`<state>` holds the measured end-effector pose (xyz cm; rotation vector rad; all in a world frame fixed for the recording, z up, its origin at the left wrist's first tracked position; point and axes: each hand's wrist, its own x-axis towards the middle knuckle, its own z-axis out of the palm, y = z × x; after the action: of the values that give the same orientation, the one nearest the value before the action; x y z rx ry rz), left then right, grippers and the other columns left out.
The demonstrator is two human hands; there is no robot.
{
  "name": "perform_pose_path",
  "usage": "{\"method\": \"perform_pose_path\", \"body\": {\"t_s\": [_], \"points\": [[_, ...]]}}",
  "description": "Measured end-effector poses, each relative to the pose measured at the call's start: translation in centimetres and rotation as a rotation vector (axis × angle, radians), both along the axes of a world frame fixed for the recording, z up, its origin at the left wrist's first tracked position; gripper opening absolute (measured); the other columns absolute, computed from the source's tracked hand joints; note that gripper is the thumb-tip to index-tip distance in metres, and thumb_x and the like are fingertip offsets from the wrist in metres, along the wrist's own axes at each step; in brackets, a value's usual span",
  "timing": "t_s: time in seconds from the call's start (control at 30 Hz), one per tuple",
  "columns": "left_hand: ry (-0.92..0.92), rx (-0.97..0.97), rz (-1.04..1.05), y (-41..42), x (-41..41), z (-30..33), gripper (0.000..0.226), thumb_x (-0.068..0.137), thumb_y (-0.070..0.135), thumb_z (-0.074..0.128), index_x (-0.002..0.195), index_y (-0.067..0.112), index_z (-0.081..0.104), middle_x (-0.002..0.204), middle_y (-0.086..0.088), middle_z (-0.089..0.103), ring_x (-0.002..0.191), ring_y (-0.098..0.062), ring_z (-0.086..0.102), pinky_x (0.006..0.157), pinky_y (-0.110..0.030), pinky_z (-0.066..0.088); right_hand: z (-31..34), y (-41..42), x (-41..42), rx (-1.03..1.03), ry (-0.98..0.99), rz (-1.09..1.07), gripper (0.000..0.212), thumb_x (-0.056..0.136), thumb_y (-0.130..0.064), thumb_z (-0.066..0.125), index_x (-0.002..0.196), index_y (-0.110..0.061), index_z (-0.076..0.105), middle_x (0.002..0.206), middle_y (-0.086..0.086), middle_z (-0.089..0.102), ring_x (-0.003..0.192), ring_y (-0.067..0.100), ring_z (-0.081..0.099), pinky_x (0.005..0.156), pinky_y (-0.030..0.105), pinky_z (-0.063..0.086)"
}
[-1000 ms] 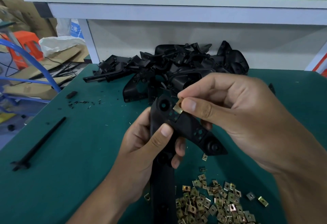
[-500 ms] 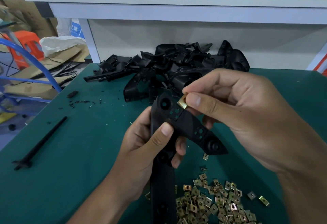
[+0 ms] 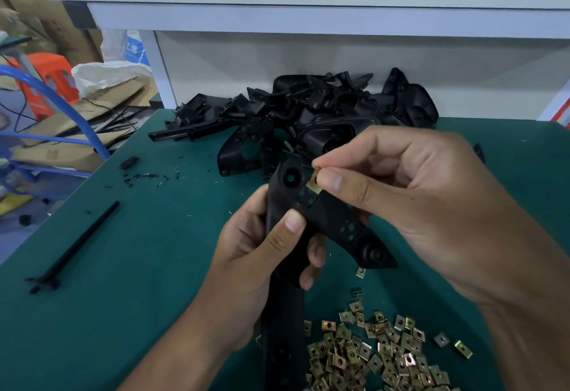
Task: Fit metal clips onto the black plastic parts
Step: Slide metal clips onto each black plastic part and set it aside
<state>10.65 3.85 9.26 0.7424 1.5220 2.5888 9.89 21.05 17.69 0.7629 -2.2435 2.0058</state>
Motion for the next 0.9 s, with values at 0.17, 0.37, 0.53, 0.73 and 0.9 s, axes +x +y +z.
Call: {"method": "perform_pose_path", "body": {"t_s": [0.17, 0.37, 0.53, 0.73, 0.9], "points": [[-0.011, 0.014, 0.069, 0.1, 0.1, -0.2, 0.023, 0.101, 0.022, 0.055, 0.12, 0.012, 0.063, 0.077, 0.001, 0.061, 0.065, -0.014, 0.055, 0.052, -0.023, 0.045, -0.5, -0.5, 0.1, -0.011, -0.06, 0.018, 0.004, 0.088, -0.017, 0.076, 0.092, -0.014, 0.075, 0.08, 0.007, 0.077, 0.061, 0.033, 0.073, 0.061, 0.028, 0.06], [0.006, 0.026, 0.068, 0.2, 0.0, 0.1, 0.018, 0.104, 0.021, 0.051, 0.114, 0.01, 0.061, 0.081, -0.001, 0.06, 0.068, -0.013, 0.056, 0.052, -0.022, 0.046, -0.1, 1.1, -0.3, 0.132, -0.041, 0.014, 0.023, 0.093, -0.044, 0.067, 0.112, -0.03, 0.07, 0.099, -0.005, 0.078, 0.086, 0.015, 0.076, 0.069, 0.021, 0.058], [-0.043, 0.039, 0.039, -0.2, 0.0, 0.0, 0.017, 0.104, 0.023, 0.049, 0.107, 0.015, 0.063, 0.083, 0.0, 0.062, 0.068, -0.014, 0.054, 0.054, -0.023, 0.045, -3.4, 5.8, 1.9, 0.955, -0.088, -0.069, 0.043, 0.075, -0.084, 0.048, 0.112, -0.063, 0.051, 0.11, -0.037, 0.06, 0.101, -0.017, 0.056, 0.081, 0.023, 0.05], [-0.069, 0.038, 0.03, -0.2, -0.2, -0.1, 0.016, 0.101, 0.026, 0.052, 0.103, 0.017, 0.064, 0.085, 0.001, 0.062, 0.07, -0.012, 0.056, 0.053, -0.022, 0.045, -11.4, 4.8, 5.7, 1.265, -0.162, 0.058, 0.026, 0.095, -0.053, 0.053, 0.119, -0.043, 0.05, 0.103, -0.031, 0.037, 0.1, -0.014, 0.042, 0.087, 0.01, 0.041], [-0.087, 0.03, 0.05, -0.2, -0.5, -0.6, 0.016, 0.1, 0.027, 0.053, 0.104, 0.016, 0.064, 0.085, -0.001, 0.059, 0.071, -0.013, 0.055, 0.052, -0.023, 0.044, -12.4, 4.7, 5.2, 1.217, -0.193, -0.126, 0.018, 0.099, -0.034, 0.062, 0.091, -0.04, 0.047, 0.098, -0.021, 0.045, 0.086, -0.005, 0.052, 0.069, 0.015, 0.042]]}}
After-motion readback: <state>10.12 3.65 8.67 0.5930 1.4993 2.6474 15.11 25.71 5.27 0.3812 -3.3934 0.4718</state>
